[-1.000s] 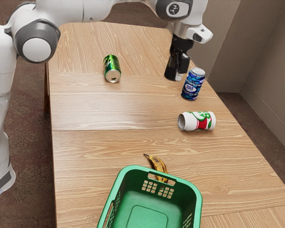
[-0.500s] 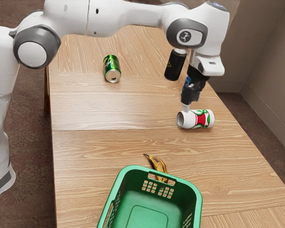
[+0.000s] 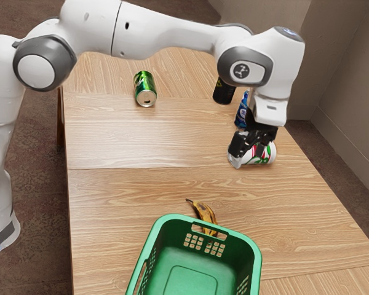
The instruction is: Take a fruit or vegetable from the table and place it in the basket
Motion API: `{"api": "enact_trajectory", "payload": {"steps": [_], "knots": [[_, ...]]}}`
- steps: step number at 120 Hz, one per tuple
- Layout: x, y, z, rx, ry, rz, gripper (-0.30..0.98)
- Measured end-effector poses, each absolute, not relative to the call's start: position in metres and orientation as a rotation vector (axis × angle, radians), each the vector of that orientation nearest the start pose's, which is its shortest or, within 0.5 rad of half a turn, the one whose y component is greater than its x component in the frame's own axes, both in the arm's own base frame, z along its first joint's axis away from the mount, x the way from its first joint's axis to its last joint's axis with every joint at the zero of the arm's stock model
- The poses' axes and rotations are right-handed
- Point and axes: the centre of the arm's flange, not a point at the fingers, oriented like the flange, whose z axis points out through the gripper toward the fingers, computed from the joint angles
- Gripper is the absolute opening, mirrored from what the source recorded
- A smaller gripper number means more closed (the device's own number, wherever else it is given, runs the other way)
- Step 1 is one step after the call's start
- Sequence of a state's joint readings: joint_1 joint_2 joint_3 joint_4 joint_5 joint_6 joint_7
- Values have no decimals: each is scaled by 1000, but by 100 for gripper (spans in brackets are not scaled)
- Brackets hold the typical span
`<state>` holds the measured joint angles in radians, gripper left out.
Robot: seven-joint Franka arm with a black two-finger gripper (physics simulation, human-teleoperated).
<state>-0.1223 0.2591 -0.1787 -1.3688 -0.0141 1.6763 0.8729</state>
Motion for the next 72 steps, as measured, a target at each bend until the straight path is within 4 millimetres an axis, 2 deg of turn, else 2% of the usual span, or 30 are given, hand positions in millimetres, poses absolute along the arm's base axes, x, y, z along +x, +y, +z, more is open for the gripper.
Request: {"api": "enact_trajectory", "payload": {"steps": [22, 41, 72], "knots": [[607, -181, 573, -2602, 1818, -117, 69], [609, -182, 535, -2579, 1856, -80, 69], [620, -187, 507, -2524, 1904, -70, 69]]}}
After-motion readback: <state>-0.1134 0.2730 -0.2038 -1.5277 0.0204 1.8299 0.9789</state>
